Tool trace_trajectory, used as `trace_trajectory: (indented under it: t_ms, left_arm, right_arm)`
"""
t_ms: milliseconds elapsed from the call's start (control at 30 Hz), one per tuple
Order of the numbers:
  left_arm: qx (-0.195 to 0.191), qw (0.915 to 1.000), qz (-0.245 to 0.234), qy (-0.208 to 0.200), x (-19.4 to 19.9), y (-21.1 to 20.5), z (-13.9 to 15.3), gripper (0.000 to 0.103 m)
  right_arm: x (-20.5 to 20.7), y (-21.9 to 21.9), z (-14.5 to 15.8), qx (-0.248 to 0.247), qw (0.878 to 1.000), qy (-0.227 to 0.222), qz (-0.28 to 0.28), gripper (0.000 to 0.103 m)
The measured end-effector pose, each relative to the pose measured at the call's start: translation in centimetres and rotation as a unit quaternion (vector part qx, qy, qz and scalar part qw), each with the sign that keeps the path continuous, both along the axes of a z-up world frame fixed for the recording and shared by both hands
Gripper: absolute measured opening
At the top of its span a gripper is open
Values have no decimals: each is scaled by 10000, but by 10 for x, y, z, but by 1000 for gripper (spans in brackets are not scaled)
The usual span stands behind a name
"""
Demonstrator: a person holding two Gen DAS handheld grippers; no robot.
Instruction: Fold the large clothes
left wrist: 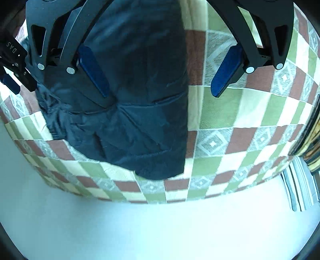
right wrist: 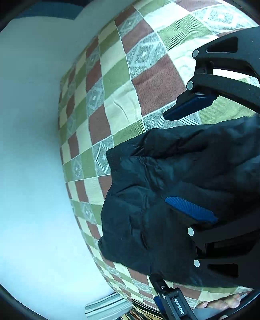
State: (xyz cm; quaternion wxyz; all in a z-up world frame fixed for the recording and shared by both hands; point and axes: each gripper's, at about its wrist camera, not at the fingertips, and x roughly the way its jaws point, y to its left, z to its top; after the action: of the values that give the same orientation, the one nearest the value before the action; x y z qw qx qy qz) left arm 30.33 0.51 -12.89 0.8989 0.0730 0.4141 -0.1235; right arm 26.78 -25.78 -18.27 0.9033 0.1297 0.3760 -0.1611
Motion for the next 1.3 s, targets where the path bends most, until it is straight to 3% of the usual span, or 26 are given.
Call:
trace_trajectory:
  t_ms: [267,600,867,1300]
  left_arm:
    - [70,9981,223,-575,-63,24,43,101]
    - [-265,9939,420,-981,-119,50,81,101]
    - [-416,9930,349,-1046,-142,53,90,101]
    - [-426,9924,332,-1106,-155,50,93,101]
  right_arm:
    - [-44,19,47,-74,9988,-489,59,79]
    - [-85,48,84,-418,9957,-800,208,81]
    - [-101,62,94,-694,9931,-900,281,81]
    - [-109,66,97,-680,9928,-934,316,81]
